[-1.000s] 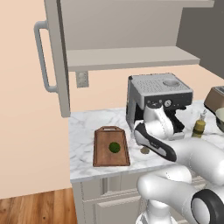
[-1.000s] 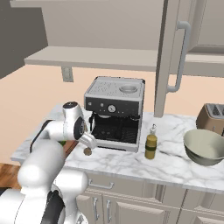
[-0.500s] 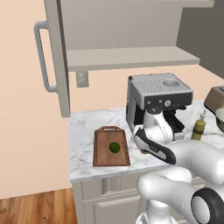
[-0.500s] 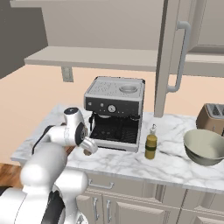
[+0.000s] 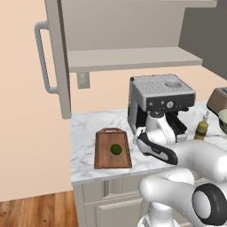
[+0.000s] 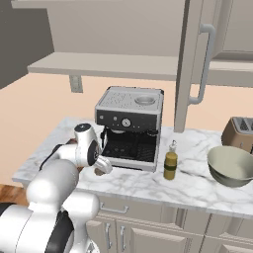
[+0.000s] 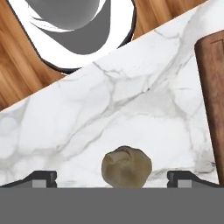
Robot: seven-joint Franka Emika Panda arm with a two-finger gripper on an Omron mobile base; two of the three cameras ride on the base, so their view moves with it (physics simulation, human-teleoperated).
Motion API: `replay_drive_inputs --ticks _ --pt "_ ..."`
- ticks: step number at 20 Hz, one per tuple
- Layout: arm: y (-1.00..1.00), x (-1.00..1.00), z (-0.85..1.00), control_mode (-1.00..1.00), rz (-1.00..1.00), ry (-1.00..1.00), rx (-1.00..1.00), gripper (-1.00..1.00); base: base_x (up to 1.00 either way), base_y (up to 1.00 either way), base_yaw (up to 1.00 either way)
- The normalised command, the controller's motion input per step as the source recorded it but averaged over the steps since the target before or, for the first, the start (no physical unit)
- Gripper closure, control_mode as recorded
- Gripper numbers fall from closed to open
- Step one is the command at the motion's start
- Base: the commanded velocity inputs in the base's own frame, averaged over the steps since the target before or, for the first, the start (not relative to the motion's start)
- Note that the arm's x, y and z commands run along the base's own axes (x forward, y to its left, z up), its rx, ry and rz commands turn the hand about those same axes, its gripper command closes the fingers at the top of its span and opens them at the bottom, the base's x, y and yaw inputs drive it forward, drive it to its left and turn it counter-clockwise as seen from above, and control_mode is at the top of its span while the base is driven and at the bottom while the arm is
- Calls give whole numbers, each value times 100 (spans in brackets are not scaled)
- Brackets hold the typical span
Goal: Open the cabinet. Place the bowl and condiment on the counter. Then place the lime and garlic on the cutting board.
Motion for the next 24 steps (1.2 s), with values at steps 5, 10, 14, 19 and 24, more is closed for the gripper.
replay_drive_inputs --ticks 5,10,14,19,24 --pt "0 1 -16 -100 0 -1 0 -100 0 0 0" --pt "0 0 -21 -100 0 0 0 -100 0 0 0" --pt "0 0 -19 -100 0 0 0 -100 0 0 0" --pt "0 -1 -16 -100 0 0 0 -100 0 0 0" --pt "2 -4 -20 -100 0 0 0 -100 0 0 0"
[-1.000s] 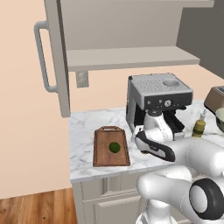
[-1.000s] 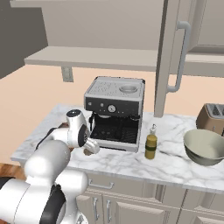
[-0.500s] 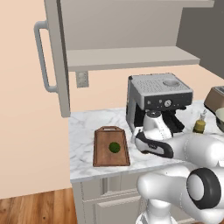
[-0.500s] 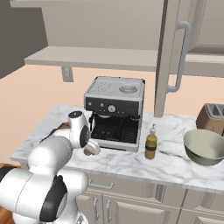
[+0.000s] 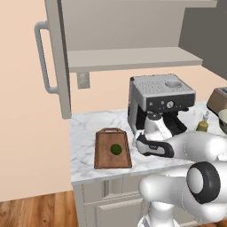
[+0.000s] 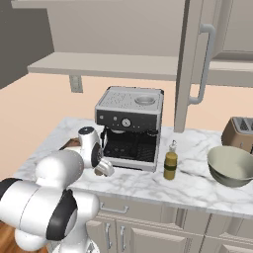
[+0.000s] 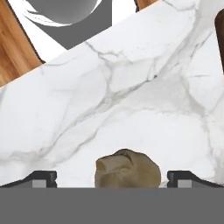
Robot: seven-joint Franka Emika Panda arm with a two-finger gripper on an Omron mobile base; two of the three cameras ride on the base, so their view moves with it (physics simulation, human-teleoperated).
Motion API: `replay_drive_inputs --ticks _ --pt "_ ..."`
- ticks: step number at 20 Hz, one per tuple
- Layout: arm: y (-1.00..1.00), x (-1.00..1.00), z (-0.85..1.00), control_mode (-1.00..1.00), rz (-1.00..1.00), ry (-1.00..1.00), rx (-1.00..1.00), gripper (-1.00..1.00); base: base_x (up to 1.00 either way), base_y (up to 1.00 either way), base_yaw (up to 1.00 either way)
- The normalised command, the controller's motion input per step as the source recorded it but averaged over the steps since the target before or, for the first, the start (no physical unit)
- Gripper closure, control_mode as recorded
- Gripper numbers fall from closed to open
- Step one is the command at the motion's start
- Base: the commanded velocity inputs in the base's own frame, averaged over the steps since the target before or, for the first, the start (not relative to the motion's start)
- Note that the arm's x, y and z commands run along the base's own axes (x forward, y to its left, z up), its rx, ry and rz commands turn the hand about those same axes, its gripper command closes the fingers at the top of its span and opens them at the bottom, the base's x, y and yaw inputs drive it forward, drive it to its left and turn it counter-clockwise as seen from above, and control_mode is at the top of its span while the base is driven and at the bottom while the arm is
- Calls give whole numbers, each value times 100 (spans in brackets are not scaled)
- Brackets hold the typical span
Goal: Open the cabinet. Place the bowl and condiment on the counter. Then place the lime and garlic on the cutting board.
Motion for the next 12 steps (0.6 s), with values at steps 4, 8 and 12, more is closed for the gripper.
replay_drive_inputs --ticks 4,8,12 --pt "4 0 -8 -100 0 0 0 -100 0 0 0" --pt "1 0 -7 -100 0 0 0 -100 0 0 0" --pt "1 0 -11 -100 0 0 0 -100 0 0 0"
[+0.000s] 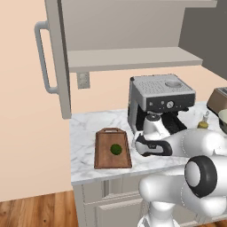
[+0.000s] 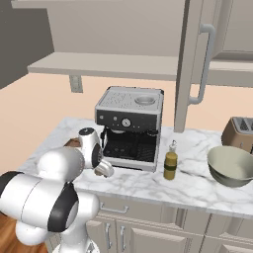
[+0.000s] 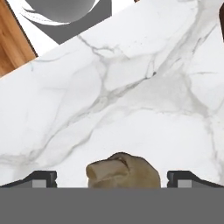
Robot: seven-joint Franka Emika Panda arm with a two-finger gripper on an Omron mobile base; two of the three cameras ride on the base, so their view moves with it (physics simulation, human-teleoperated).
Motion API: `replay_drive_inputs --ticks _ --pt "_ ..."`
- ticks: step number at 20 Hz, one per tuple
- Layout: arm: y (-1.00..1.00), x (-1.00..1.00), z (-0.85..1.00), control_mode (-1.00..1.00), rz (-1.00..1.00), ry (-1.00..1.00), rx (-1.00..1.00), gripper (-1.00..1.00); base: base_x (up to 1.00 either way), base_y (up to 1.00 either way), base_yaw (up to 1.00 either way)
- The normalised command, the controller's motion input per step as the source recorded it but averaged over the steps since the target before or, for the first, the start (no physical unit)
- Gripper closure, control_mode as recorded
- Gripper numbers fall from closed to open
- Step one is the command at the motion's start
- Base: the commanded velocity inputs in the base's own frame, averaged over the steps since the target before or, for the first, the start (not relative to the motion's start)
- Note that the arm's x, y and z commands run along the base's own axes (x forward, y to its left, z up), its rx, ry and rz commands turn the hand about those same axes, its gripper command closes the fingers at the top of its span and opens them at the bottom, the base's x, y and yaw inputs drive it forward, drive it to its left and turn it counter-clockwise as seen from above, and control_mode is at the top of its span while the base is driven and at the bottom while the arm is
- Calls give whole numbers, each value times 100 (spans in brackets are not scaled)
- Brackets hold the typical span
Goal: Open the cabinet. Place the bowl and condiment on the counter. Then place the lime and garlic on the cutting board.
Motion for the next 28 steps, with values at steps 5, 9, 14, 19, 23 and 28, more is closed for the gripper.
replay_drive_inputs --ticks 5,9,14,19,23,28 --pt "0 0 -16 -100 0 0 0 -100 0 0 0" --pt "3 0 -16 -100 0 0 0 -100 0 0 0" --pt "7 0 -17 -100 0 0 0 100 0 0 0" --pt "0 0 -7 -100 0 0 0 100 0 0 0" --pt "0 -4 -1 -100 0 0 0 100 0 0 0" --pt "0 -24 23 -100 0 -4 0 100 0 0 0"
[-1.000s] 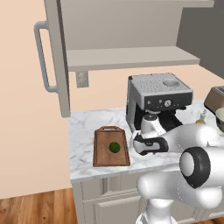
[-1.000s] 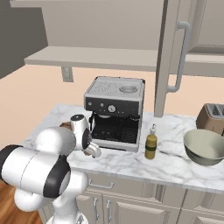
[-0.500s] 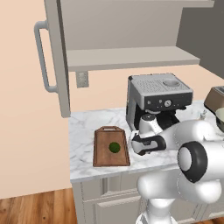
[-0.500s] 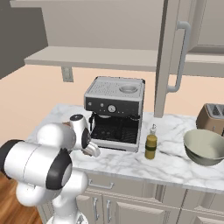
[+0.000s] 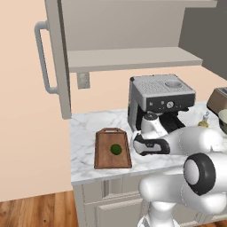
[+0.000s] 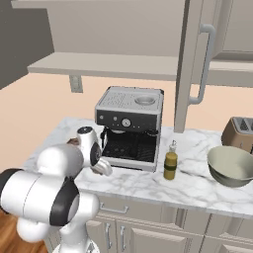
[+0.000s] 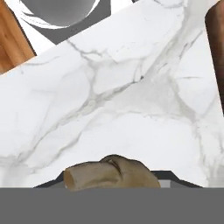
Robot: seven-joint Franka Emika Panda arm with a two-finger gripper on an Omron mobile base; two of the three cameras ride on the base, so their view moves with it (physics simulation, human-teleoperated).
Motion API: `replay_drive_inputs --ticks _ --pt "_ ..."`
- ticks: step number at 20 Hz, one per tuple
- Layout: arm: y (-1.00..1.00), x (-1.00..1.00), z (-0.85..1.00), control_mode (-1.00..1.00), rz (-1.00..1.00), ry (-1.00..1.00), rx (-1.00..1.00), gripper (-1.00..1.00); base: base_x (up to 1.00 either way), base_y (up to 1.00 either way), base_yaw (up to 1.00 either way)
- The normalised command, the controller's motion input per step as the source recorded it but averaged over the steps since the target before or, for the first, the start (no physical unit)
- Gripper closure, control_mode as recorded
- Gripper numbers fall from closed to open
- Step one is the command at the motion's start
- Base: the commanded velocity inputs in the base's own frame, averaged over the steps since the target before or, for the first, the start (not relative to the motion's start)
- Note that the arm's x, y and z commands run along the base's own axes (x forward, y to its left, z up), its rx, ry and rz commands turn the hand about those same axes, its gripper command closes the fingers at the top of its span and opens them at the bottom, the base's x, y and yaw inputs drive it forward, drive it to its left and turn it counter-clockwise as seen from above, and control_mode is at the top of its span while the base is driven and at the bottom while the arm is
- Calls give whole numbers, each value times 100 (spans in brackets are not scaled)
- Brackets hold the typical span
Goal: Open the cabinet. Place the bowl and condiment on the counter. Then place the lime and garlic on the cutting board.
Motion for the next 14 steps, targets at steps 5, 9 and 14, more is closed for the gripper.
replay_drive_inputs --ticks 5,9,14 --pt "4 -20 40 -100 0 -6 0 100 0 0 0" --pt "24 0 27 -100 0 0 0 100 0 0 0" --pt "31 2 19 -100 1 0 0 100 0 0 0"
